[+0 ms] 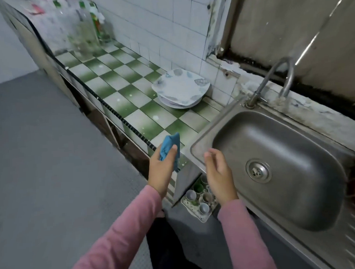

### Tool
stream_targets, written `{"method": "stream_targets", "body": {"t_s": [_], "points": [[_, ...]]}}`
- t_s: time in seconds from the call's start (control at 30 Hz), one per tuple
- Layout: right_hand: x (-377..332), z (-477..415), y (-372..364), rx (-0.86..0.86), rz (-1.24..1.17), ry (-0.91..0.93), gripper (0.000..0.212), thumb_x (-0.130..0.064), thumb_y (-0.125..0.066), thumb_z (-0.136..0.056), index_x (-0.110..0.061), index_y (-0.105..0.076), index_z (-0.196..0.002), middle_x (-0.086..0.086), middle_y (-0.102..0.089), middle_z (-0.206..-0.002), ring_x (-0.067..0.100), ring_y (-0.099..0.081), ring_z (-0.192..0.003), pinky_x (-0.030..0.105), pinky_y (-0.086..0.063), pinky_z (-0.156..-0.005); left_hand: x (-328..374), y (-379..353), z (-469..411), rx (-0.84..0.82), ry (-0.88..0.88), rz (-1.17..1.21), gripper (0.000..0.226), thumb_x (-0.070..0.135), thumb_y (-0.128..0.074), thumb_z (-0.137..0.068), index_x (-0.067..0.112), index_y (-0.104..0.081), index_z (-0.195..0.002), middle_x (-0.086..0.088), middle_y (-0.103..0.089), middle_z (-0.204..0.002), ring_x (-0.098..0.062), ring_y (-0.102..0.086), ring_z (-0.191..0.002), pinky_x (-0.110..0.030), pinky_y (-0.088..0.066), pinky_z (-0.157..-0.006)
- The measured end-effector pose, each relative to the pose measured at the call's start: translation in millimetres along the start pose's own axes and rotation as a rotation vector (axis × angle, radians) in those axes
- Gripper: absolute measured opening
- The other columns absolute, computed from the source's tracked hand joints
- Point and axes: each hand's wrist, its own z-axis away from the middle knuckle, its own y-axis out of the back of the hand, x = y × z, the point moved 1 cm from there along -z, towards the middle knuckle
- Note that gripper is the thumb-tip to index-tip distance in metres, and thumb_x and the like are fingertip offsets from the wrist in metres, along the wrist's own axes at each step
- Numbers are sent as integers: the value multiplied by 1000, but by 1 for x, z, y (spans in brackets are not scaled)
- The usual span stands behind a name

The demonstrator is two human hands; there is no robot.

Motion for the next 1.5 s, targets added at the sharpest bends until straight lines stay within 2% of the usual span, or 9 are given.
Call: {"method": "stream_targets", "body": {"t_s": [0.4, 0.63, 0.83, 0.97, 1.03, 1.13, 1.2, 1.37, 1.5], "points": [[-51, -205, -96, 123, -183, -167, 12, -30, -45, -103, -33, -54, -97, 1, -63, -112, 20, -61, -108, 30, -41, -85, 67, 19, -203, 11, -2, -72, 22, 23, -61, -96, 26, -63, -118, -1, -69, -103, -19, -66, -94, -34, -57, -83], [-37, -283, -123, 255, -243, -381, 26, -28, -47, -101, -13, -56, -120, 3, -61, -103, 17, -57, -91, 33, -46, -84, 85, 19, -295, -43, 10, -97, 31, 24, -59, -97, 22, -59, -128, -1, -67, -101, -15, -63, -84, -17, -52, -65], [-35, -346, -134, 428, -155, -507, 24, -34, -47, -104, -13, -49, -116, 5, -59, -107, 22, -55, -96, 32, -43, -83, 95, 14, -377, -206, 52, -127, 28, 23, -59, -97, 17, -61, -124, -3, -68, -103, -20, -65, -93, -29, -54, -79], [-33, -379, -140, 548, -228, -620, 44, -38, -50, -103, 0, -52, -127, 12, -66, -114, 28, -64, -96, 35, -50, -82, 107, 19, -425, -332, 87, -176, 22, 24, -62, -95, 21, -63, -117, -3, -69, -105, -23, -66, -100, -35, -54, -88], [-33, -389, -141, 588, -259, -694, 50, -40, -51, -102, 3, -55, -128, 9, -67, -114, 30, -66, -98, 33, -48, -78, 114, 26, -446, -400, 85, -208, 16, 24, -62, -95, 24, -64, -111, -1, -69, -102, -21, -66, -98, -28, -54, -81], [-27, -402, -146, 624, -279, -762, 43, -43, -52, -100, -7, -62, -120, 10, -72, -105, 26, -71, -89, 32, -54, -70, 124, 33, -471, -456, 85, -247, 9, 23, -59, -97, 28, -61, -104, 5, -65, -92, -6, -60, -77, -10, -47, -60], [-21, -409, -150, 661, -214, -773, 41, -40, -52, -99, -7, -63, -120, 12, -72, -107, 29, -70, -91, 40, -58, -81, 129, 33, -484, -488, 90, -276, 11, 23, -58, -98, 23, -61, -108, 4, -63, -87, -3, -54, -68, -9, -43, -53], [-25, -408, -161, 728, -196, -771, 29, -34, -53, -101, -8, -59, -113, 9, -67, -101, 22, -63, -81, 36, -51, -77, 133, 24, -507, -546, 130, -283, 18, 24, -59, -97, 21, -59, -115, 4, -66, -99, -13, -63, -92, -25, -52, -76], [-20, -410, -163, 749, -185, -784, 33, -31, -58, -99, -8, -54, -122, 12, -65, -114, 27, -64, -95, 43, -54, -89, 131, 20, -515, -551, 157, -287, 23, 25, -59, -97, 17, -58, -119, 1, -66, -99, -14, -64, -90, -20, -53, -66]]}}
